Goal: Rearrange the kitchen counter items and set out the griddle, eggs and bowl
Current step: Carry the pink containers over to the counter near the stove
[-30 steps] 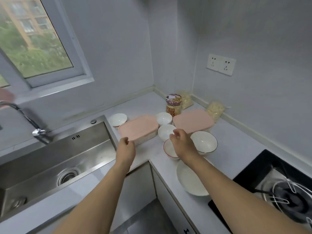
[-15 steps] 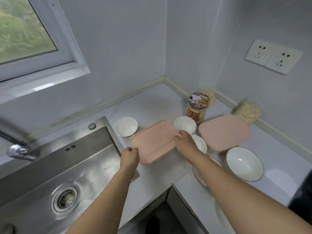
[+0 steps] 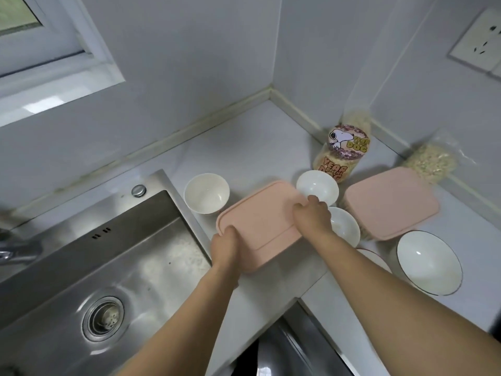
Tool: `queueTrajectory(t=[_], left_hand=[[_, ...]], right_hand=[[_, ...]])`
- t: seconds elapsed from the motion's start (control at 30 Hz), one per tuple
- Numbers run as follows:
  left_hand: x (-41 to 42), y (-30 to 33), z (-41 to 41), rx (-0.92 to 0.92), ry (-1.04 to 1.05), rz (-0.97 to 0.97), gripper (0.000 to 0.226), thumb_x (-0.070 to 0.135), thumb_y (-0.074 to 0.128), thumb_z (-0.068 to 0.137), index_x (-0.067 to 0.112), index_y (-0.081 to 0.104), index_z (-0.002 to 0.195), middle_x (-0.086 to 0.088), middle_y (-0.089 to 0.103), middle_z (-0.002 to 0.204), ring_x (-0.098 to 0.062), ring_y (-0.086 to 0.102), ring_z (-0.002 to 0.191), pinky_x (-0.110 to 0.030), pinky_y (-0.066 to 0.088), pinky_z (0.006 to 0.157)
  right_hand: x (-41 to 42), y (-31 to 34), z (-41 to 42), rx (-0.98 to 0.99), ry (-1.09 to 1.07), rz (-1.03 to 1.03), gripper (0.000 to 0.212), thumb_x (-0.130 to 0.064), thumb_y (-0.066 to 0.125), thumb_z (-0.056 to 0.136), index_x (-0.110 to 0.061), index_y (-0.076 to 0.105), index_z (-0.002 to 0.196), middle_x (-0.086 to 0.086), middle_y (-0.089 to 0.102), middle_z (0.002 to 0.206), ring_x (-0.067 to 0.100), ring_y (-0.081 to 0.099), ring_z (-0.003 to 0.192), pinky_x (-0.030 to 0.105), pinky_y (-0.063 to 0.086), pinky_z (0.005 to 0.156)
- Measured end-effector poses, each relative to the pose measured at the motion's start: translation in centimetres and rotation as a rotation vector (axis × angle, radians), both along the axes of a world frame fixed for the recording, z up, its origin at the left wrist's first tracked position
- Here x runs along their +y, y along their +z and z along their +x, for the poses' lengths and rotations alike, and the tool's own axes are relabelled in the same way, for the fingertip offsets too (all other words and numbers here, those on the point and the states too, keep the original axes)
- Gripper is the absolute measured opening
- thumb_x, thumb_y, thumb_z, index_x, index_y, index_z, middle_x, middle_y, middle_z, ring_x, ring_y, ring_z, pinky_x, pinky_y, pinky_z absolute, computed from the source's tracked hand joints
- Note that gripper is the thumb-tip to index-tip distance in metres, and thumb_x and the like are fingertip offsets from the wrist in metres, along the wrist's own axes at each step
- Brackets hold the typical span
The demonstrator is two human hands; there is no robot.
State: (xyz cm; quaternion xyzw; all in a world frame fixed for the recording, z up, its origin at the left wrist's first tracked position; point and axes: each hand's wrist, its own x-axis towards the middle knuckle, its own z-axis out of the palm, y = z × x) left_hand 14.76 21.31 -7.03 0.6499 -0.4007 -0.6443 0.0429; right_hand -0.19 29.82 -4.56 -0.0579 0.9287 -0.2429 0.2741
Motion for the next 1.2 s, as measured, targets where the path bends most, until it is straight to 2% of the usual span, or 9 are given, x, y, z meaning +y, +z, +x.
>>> queueTrajectory(t=[0.1,0.27,0.37,0.53,0.63,0.73,0.97,1.13,1.2], left_hand=[[-0.4,0.4,0.1,0.076,0.073,0.105,0.034,0.033,0.041,0.09,0.022,0.045,0.122,0.002,0.051,0.095,-0.028,0.049,0.085,-0.056,0.039,0.079],[-1.0,0.4,0.9,0.195,0.19,0.099,0.041,0.04,0.05,0.092,0.018,0.054,0.126,0.001,0.064,0.106,-0.019,0.061,0.091,-0.031,0.043,0.072],[-1.8,1.5,0.9,0.233,0.244,0.016,0.042,0.037,0.054,0.091,0.016,0.055,0.126,-0.001,0.065,0.112,-0.02,0.063,0.096,-0.028,0.045,0.063],[-2.8,5.2,-0.3,0.285,0.228,-0.116,0.029,0.034,0.057,0.089,0.021,0.053,0.115,0.002,0.061,0.106,-0.022,0.057,0.098,-0.033,0.046,0.077],[-2.8,7.3,-2.0,0.287,0.109,-0.142,0.032,0.036,0.055,0.087,0.022,0.053,0.115,0.003,0.058,0.101,-0.024,0.054,0.102,-0.034,0.043,0.077],[-1.6,9.7,-3.9,0.332,-0.009,-0.176,0.03,0.034,0.056,0.083,0.02,0.053,0.109,0.002,0.057,0.098,-0.025,0.053,0.102,-0.032,0.042,0.071],[7.6,15.6,-7.7,0.421,-0.29,-0.207,0.044,0.04,0.055,0.067,0.027,0.054,0.109,-0.005,0.055,0.123,-0.031,0.047,0.118,-0.044,0.046,0.094],[18.5,17.9,-8.8,0.542,-0.476,-0.171,0.046,0.038,0.061,0.071,0.02,0.058,0.114,-0.004,0.062,0.119,-0.03,0.056,0.109,-0.041,0.049,0.089],[24.4,18.8,-8.1,0.584,-0.567,-0.14,0.029,0.03,0.059,0.084,0.018,0.056,0.11,-0.005,0.063,0.11,-0.029,0.058,0.1,-0.039,0.051,0.081]], right_hand=[[-0.6,-0.1,-0.2,0.02,0.0,0.068,0.043,-0.016,0.034,0.095,-0.003,0.043,0.136,0.023,0.035,0.138,0.04,0.034,0.125,0.041,0.03,0.102],[-1.9,1.1,0.0,0.073,-0.037,-0.022,0.046,-0.009,0.033,0.094,-0.004,0.042,0.138,0.021,0.032,0.141,0.039,0.028,0.129,0.04,0.024,0.106],[-2.5,2.2,0.4,0.077,-0.092,-0.124,0.044,-0.009,0.033,0.092,-0.004,0.046,0.134,0.021,0.038,0.136,0.04,0.036,0.123,0.041,0.027,0.105],[-1.7,4.0,0.7,-0.006,-0.265,-0.386,0.043,-0.018,0.036,0.081,-0.005,0.058,0.115,0.016,0.062,0.115,0.037,0.057,0.101,0.041,0.044,0.086],[0.4,5.8,0.6,-0.014,-0.397,-0.54,0.031,-0.019,0.045,0.078,-0.006,0.061,0.101,0.011,0.063,0.094,0.029,0.056,0.083,0.034,0.045,0.072],[3.4,7.2,0.0,0.055,-0.575,-0.607,0.032,-0.016,0.044,0.083,-0.005,0.058,0.11,0.005,0.058,0.096,0.027,0.052,0.085,0.031,0.039,0.068],[15.5,12.2,0.2,0.161,-0.787,-0.727,0.007,-0.015,0.042,0.091,-0.011,0.046,0.094,-0.003,0.042,0.074,0.019,0.04,0.066,0.029,0.029,0.051],[27.5,14.7,2.7,0.269,-0.966,-0.747,0.025,-0.018,0.038,0.087,-0.009,0.051,0.106,0.001,0.05,0.095,0.021,0.044,0.08,0.029,0.029,0.057],[33.4,15.3,4.6,0.339,-1.042,-0.737,0.033,-0.02,0.039,0.087,-0.005,0.053,0.114,0.004,0.052,0.101,0.024,0.045,0.087,0.03,0.032,0.062]])
